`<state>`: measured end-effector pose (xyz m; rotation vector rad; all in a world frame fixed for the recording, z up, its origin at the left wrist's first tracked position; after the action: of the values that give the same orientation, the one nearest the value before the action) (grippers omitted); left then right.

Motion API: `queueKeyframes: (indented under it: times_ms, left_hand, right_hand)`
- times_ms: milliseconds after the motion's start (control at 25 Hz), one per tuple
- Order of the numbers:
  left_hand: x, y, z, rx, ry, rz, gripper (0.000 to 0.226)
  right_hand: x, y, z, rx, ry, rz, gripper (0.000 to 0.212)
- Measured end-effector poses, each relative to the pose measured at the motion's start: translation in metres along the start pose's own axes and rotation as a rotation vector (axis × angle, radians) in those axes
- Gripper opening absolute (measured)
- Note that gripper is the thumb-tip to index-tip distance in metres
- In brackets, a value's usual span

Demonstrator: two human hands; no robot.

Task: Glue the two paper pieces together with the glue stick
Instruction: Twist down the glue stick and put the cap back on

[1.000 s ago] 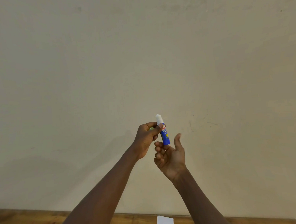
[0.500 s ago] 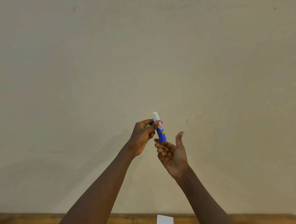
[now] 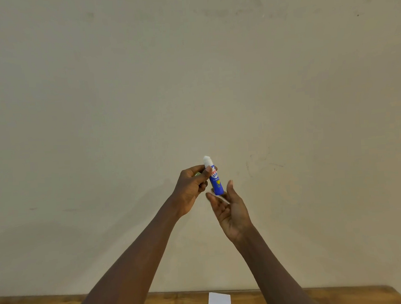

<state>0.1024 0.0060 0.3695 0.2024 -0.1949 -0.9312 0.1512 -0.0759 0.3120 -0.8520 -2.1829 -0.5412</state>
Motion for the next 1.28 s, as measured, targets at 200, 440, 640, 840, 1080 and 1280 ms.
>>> queueKeyframes:
  times_ms: [200,440,640,840,1080,1280]
  left_hand:
    - [0.001,0.001,0.004,0.018,0.014,-0.008,0.021]
    - [-0.001,-0.002,0.003,0.004,-0.022,0.032,0.024]
    - [-0.002,-0.002,0.009,0.013,0.014,0.032,0.026]
    - [0.004,-0.004,0.012,0.028,0.048,0.005,0.024]
    - [0.001,-0.003,0.013,0.021,0.047,-0.005,0.020]
    - [0.003,-0.004,0.013,0.030,0.053,-0.032,0.021]
  right_hand:
    - [0.003,0.000,0.007,0.141,-0.005,0.004,0.039]
    - [0.004,0.000,-0.005,-0.112,0.178,0.013,0.009]
    - [0.007,-0.005,-0.003,0.031,-0.004,-0.022,0.041]
    - [0.010,-0.003,-0.001,-0.013,0.093,0.031,0.025]
    - [0.008,-0.007,0.001,0.011,0.045,-0.035,0.038]
    - [0.011,-0.005,0.003,0.034,0.125,0.008,0.027]
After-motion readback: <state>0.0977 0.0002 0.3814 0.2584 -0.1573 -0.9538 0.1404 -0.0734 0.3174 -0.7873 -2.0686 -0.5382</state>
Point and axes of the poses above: each hand's wrist, its own y-axis towards the middle knuckle, its own x-axis out of the palm, z = x × y, the point moved 7 cm from there along y, towards the middle knuckle, and after that the axes turned 7 degrees about -x, right-handed, at the moved point
